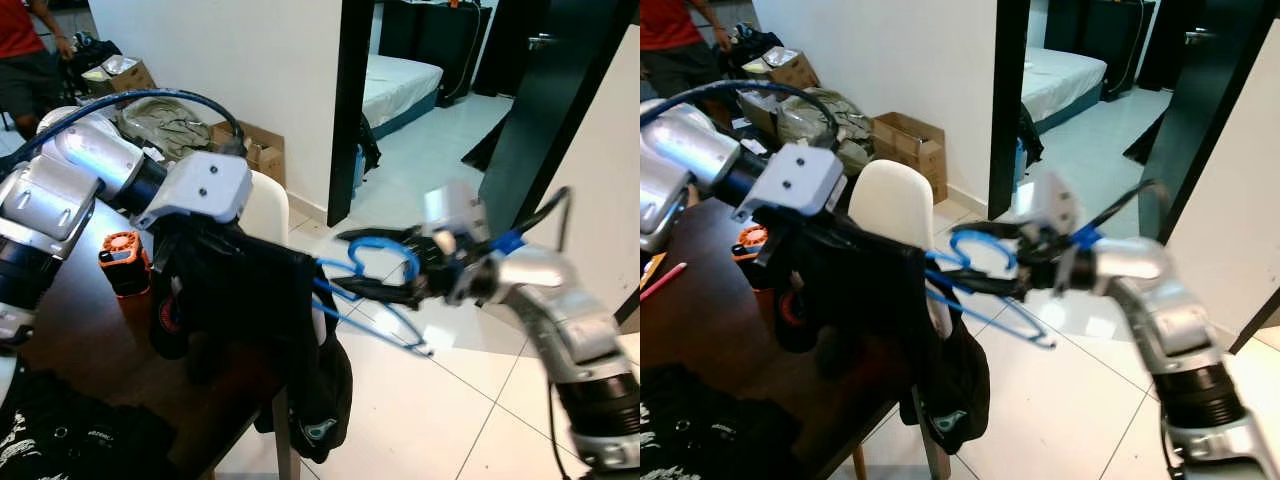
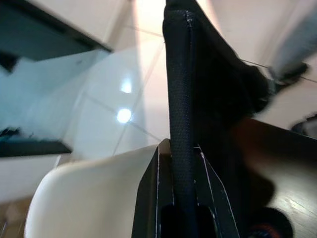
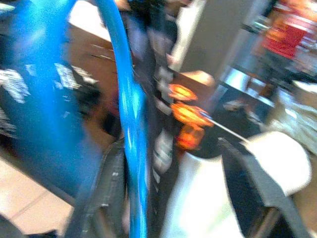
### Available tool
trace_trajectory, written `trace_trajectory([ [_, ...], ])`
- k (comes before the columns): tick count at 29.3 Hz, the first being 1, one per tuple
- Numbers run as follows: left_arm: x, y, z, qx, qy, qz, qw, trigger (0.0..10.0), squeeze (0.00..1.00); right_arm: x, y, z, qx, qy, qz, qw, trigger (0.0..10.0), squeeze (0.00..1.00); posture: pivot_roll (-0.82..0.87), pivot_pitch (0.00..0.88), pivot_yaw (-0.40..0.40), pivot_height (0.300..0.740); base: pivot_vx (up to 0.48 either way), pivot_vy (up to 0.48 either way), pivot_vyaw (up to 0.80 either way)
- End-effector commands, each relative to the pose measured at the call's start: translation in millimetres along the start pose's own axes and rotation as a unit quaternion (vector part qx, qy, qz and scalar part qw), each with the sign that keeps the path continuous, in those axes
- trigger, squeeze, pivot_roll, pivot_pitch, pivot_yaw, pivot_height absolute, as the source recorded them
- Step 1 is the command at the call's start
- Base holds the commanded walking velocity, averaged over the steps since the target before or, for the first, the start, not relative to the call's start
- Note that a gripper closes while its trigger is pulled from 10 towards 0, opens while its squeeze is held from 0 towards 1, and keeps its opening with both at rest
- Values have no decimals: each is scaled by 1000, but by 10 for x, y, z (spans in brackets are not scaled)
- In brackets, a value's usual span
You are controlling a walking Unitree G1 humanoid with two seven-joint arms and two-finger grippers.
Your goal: Hang hanger
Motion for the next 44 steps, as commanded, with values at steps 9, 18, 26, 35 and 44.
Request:
trace_trajectory([
  [9,408,359,1,11,-30,171,985,0,0,-499,894,-330,100,7,-199,975,10000,1000,38,0,10,740,0,0,0],
  [18,676,535,532,-109,-80,245,960,0,0,-235,903,-724,44,-106,-279,953,10000,0,24,0,40,740,0,0,0],
  [26,578,198,664,-210,-54,210,953,10000,0,-150,396,-871,-19,-197,-326,925,10000,0,12,0,49,740,0,0,-420],
  [35,426,-402,412,-225,2,229,947,10000,0,-245,440,-800,-33,-198,-363,910,10000,0,-38,0,45,740,0,0,-800],
  [44,535,-405,397,-217,-14,288,933,10000,0,-217,937,-880,-4,-198,-424,884,10000,0,-67,0,76,740,0,0,-800],
])
Point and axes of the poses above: a point about 5 cm out from each wrist's last joint towards the gripper, its own y axis pointing back from the gripper into the wrist, its own z axis along the axis of the wrist's last joint, x = y × z, the point moved 4 cm from there along -y, pointing out of the wrist towards the gripper, and after that the axes turned 7 degrees about y, right-handed, at the moved point
